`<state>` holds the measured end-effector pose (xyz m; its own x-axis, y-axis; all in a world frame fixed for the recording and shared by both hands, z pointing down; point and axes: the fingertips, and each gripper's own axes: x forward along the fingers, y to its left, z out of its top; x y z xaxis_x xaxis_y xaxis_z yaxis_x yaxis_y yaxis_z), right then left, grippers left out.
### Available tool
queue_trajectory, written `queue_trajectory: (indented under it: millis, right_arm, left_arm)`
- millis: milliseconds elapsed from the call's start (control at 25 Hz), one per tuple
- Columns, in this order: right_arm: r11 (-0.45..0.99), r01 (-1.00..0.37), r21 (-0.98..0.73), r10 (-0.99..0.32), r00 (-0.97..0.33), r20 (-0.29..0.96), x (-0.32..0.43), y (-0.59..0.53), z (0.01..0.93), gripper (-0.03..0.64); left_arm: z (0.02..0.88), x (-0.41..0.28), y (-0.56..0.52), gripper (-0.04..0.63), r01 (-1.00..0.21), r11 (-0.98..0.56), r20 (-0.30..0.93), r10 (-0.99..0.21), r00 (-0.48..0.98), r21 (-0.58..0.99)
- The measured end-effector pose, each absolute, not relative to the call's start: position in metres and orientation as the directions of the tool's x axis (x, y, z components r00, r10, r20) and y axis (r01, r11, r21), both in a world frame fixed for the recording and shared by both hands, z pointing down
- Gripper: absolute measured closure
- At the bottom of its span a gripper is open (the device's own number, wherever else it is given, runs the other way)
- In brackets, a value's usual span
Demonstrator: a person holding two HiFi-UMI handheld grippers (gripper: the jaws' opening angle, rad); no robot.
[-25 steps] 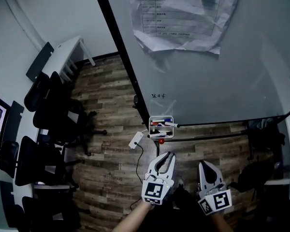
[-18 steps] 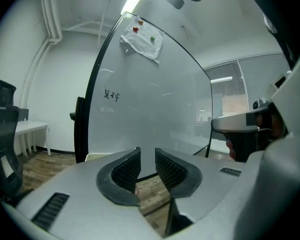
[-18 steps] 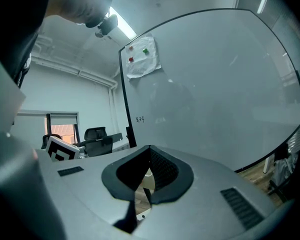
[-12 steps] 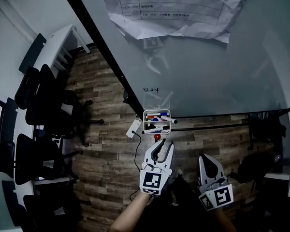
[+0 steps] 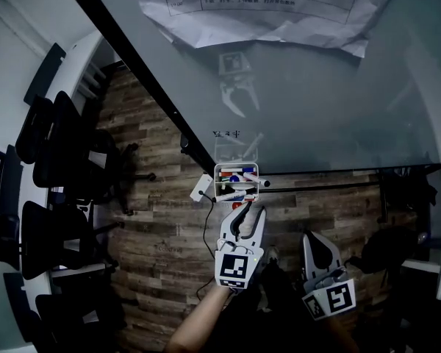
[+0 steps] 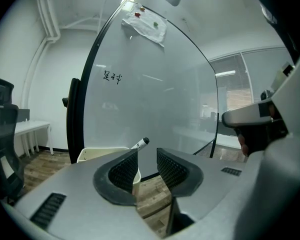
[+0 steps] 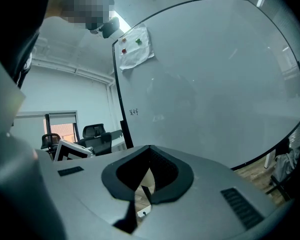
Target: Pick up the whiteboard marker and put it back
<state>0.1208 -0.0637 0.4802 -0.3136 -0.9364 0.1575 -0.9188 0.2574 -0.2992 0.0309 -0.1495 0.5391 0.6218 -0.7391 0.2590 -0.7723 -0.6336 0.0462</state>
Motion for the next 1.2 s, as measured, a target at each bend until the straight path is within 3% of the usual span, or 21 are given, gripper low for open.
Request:
queue_trajectory:
  millis: [1000, 1200]
  right_arm:
    - [0.229, -0.916, -0.330, -0.935, -0.302, 0.188, 0.135, -0.085, 0.496, 0.604]
    - [0.227, -0.915, -0.333, -0.934, -0.302, 0.193, 0.136, -0.087, 0.498, 0.604]
  left_arm:
    - [0.551, 0.053, -0.193, 0.448, -0.736, -0.664, 0.291, -0.736, 0.611, -0.135]
    - [0.554, 0.054, -0.199, 0.448, -0.739, -0.665, 0.299, -0.731, 0.613, -0.109]
